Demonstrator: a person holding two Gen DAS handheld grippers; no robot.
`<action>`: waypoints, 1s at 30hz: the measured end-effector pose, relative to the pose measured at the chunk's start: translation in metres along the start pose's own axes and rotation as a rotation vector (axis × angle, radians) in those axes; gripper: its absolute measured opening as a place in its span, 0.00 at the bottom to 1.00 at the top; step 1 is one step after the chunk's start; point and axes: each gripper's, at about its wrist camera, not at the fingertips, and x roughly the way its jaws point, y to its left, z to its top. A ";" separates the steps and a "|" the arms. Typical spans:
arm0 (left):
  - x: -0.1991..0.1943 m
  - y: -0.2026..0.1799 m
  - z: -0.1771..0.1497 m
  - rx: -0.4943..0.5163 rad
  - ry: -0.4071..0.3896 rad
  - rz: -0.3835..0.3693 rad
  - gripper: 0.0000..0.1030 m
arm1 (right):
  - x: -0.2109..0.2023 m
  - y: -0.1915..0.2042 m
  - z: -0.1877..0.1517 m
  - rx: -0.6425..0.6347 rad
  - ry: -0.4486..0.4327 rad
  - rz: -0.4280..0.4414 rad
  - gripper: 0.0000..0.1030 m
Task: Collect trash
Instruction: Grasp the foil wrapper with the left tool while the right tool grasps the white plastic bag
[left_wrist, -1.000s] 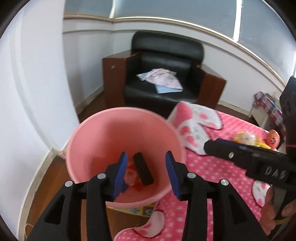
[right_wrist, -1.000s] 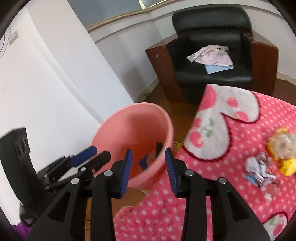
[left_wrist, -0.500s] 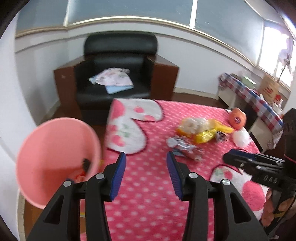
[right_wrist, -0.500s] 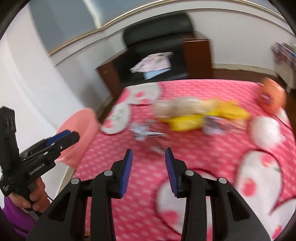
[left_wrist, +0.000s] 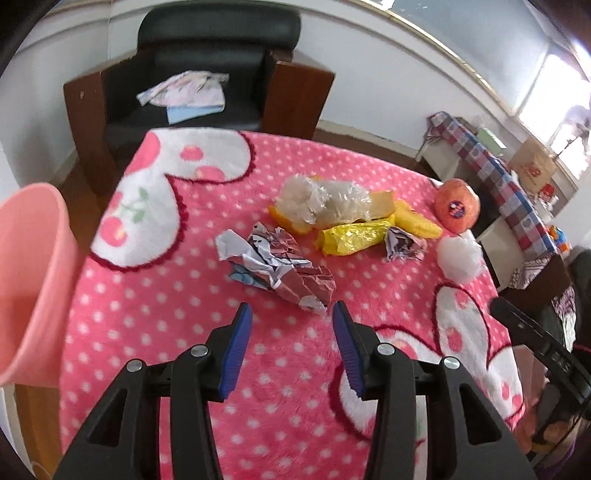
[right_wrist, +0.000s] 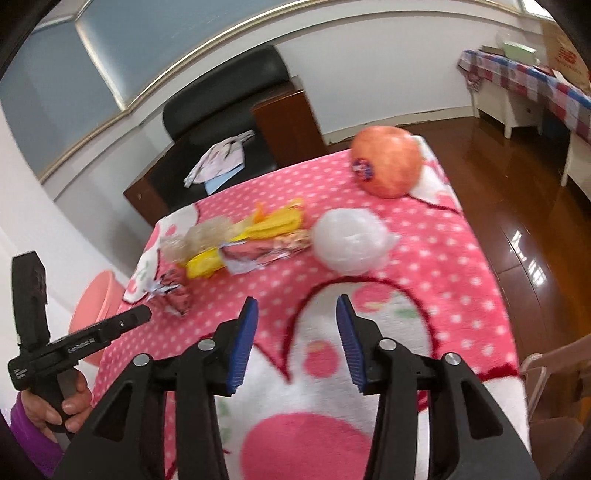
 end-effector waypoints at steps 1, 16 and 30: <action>0.005 0.000 0.002 -0.016 0.008 0.010 0.43 | -0.001 -0.004 0.001 0.008 -0.004 -0.001 0.44; 0.024 -0.007 0.013 -0.057 0.012 0.061 0.10 | 0.038 -0.036 0.051 0.054 0.000 0.034 0.49; -0.009 0.002 0.001 0.008 -0.038 0.033 0.08 | 0.053 -0.046 0.038 0.094 0.071 0.028 0.41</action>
